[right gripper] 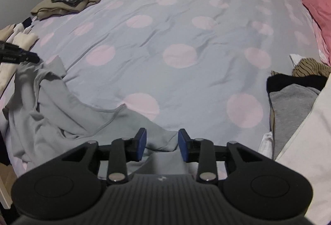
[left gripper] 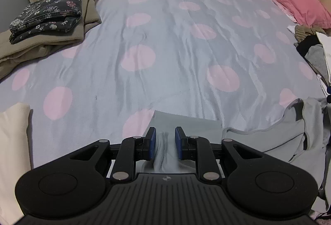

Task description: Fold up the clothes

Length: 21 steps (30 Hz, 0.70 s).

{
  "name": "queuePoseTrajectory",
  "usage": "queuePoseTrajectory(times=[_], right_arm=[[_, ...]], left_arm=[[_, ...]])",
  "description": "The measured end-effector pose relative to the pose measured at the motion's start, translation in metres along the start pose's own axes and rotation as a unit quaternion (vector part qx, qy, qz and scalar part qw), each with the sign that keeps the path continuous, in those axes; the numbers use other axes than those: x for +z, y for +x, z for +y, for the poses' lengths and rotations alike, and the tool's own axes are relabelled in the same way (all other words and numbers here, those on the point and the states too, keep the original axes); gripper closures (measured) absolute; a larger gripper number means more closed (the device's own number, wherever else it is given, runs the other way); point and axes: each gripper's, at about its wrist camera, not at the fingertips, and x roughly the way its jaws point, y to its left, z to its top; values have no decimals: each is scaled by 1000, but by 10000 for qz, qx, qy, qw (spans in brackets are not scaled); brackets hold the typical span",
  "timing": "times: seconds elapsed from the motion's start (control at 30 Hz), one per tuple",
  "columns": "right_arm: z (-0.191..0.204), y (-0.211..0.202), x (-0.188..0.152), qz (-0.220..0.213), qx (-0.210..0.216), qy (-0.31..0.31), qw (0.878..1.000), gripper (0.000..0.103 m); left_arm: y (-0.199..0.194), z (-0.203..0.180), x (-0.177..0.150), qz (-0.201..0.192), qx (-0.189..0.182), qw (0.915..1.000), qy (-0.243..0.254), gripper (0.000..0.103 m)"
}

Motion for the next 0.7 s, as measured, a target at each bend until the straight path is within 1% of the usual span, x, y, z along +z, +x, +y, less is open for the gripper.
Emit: queuePoseTrajectory(times=[0.03, 0.13, 0.2, 0.27, 0.33, 0.37, 0.4, 0.53, 0.6, 0.7], right_arm=[[3, 2, -1, -62, -47, -121, 9999, 68], [9, 18, 0, 55, -112, -431, 9990, 74], [13, 28, -1, 146, -112, -659, 9977, 74], [17, 40, -2, 249, -206, -915, 9953, 73], [18, 51, -3, 326, -262, -1039, 9937, 73], [16, 49, -2, 304, -246, -951, 9947, 78], [14, 47, -1, 267, -230, -843, 9958, 99], [5, 35, 4, 120, -166, -409, 9990, 99], [0, 30, 6, 47, -134, -192, 9997, 99], [-9, 18, 9, -86, -77, 168, 9998, 100]], left_arm=[[1, 0, 0, 11, 6, 10000, 4, 85], [3, -2, 1, 28, -2, 10000, 47, 85], [3, -3, 1, 4, -34, 9999, 97, 84], [3, -4, 1, -19, -66, 9999, 147, 80], [2, -3, 1, -52, -109, 9998, 167, 79], [1, -2, 2, -82, -138, 9998, 139, 78], [0, 0, 2, -114, -167, 9997, 106, 77], [-1, 5, 4, -121, -360, 9993, 27, 59], [-1, 3, 3, -91, -385, 9991, 120, 59], [3, 0, 0, -31, -308, 9993, 223, 58]])
